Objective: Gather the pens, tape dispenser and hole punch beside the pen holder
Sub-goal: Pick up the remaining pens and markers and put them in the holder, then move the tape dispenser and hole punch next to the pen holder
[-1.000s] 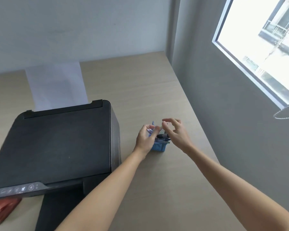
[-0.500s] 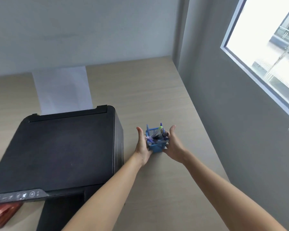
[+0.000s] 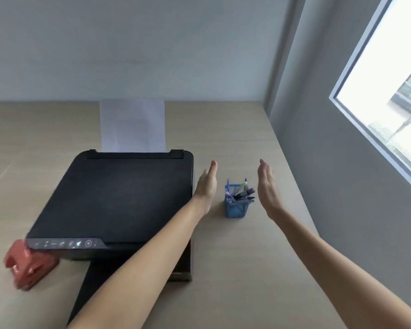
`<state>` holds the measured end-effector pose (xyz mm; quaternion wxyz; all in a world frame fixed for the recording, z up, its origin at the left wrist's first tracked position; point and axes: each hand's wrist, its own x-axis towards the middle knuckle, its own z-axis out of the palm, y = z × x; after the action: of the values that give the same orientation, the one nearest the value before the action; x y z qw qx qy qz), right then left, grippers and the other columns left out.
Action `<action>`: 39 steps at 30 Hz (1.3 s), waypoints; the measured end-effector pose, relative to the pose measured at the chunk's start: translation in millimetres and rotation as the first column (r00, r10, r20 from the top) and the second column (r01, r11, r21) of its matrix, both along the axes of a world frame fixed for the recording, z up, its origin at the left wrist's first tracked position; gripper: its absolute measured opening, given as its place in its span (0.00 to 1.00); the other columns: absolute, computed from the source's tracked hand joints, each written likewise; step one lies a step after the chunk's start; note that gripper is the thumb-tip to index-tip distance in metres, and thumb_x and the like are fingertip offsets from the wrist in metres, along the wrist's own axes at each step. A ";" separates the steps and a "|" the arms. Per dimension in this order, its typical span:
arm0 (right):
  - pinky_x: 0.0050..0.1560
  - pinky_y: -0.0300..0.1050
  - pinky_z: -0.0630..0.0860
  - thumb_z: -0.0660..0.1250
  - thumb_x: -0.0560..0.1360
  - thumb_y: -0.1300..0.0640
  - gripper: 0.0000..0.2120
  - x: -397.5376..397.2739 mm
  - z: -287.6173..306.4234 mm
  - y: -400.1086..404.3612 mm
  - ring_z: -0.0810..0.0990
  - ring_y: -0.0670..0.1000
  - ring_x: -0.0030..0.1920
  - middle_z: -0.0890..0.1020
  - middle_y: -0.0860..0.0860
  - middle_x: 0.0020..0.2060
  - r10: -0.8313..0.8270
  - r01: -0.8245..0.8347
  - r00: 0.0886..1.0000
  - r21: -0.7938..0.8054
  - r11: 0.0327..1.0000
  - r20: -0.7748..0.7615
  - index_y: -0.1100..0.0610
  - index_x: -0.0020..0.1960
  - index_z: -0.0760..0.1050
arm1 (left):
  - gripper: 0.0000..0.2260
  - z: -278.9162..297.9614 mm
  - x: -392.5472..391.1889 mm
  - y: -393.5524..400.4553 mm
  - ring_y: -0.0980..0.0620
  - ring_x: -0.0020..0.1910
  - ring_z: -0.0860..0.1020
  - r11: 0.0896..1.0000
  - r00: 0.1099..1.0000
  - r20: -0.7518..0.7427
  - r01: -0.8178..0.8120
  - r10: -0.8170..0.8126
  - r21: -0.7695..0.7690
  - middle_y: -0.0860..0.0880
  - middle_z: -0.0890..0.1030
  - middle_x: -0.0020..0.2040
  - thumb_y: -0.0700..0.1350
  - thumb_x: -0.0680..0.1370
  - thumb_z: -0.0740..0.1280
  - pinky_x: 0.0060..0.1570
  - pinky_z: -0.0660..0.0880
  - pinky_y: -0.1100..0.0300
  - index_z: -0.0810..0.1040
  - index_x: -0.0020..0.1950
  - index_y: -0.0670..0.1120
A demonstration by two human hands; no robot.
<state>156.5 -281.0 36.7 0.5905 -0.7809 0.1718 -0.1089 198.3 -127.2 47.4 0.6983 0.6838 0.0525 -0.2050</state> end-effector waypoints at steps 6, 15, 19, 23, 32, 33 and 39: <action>0.71 0.56 0.66 0.45 0.82 0.44 0.23 5.9 41.9 99.0 0.69 0.54 0.70 0.71 0.55 0.69 0.205 -0.204 0.971 -0.022 0.979 0.120 0.53 0.70 0.65 | 0.23 71.9 -43.4 105.1 0.48 0.64 0.75 0.996 0.976 0.217 0.027 -0.008 -0.084 0.45 0.78 0.64 0.56 0.83 0.51 0.65 0.69 0.51 0.72 0.67 0.43; 0.51 0.47 0.81 0.60 0.79 0.48 0.07 4.3 56.1 311.7 0.84 0.50 0.47 0.83 0.52 0.49 0.509 -0.514 0.855 0.032 0.857 0.097 0.46 0.53 0.75 | 0.08 27.0 -109.2 347.5 0.59 0.41 0.82 0.935 0.923 0.256 -0.327 0.286 0.134 0.52 0.83 0.44 0.49 0.81 0.62 0.45 0.74 0.59 0.78 0.50 0.49; 0.50 0.44 0.81 0.65 0.76 0.55 0.07 -5.4 48.1 423.5 0.85 0.47 0.44 0.86 0.48 0.43 0.650 -0.648 0.757 -0.051 0.760 0.065 0.50 0.53 0.78 | 0.10 -21.6 -139.7 472.5 0.49 0.54 0.80 0.664 0.839 0.335 -0.544 0.429 0.512 0.45 0.82 0.54 0.47 0.78 0.66 0.52 0.73 0.59 0.79 0.57 0.44; 0.55 0.46 0.77 0.65 0.76 0.55 0.11 -15.7 13.0 510.0 0.82 0.47 0.51 0.83 0.51 0.53 0.776 -0.762 0.626 -0.269 0.589 -0.075 0.53 0.58 0.76 | 0.26 -67.7 -165.8 562.4 0.40 0.64 0.70 0.284 0.802 0.235 -0.443 0.549 0.850 0.40 0.73 0.64 0.49 0.73 0.71 0.59 0.72 0.47 0.69 0.67 0.41; 0.57 0.50 0.74 0.66 0.76 0.57 0.28 -2.3 -81.8 569.7 0.75 0.63 0.62 0.72 0.64 0.65 0.477 -0.760 0.606 -0.288 0.582 -0.636 0.64 0.72 0.59 | 0.15 -111.9 -180.5 631.1 0.44 0.35 0.75 0.351 0.821 0.071 -0.318 0.566 0.880 0.48 0.77 0.37 0.45 0.67 0.76 0.32 0.69 0.59 0.71 0.44 0.45; 0.56 0.50 0.76 0.68 0.75 0.56 0.25 2.2 -84.0 570.0 0.78 0.62 0.58 0.77 0.63 0.61 0.481 -0.736 0.607 -0.220 0.640 -0.632 0.63 0.68 0.65 | 0.14 -114.8 -181.1 633.8 0.44 0.35 0.75 0.354 0.828 0.083 -0.325 0.554 0.877 0.48 0.77 0.36 0.45 0.66 0.75 0.31 0.68 0.60 0.72 0.43 0.46; 0.53 0.62 0.80 0.70 0.71 0.58 0.11 9.6 -65.2 576.9 0.83 0.64 0.50 0.80 0.60 0.46 0.591 -0.739 0.610 -0.110 0.665 -0.528 0.62 0.51 0.75 | 0.13 -109.5 -187.3 646.5 0.49 0.34 0.78 0.513 0.739 0.018 -0.484 0.673 0.709 0.51 0.79 0.31 0.47 0.64 0.78 0.27 0.69 0.62 0.76 0.35 0.45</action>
<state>166.0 295.9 -28.5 0.3974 -0.8740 -0.0235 0.2786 11.0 519.3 -62.0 0.4157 0.7954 0.4409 -0.0119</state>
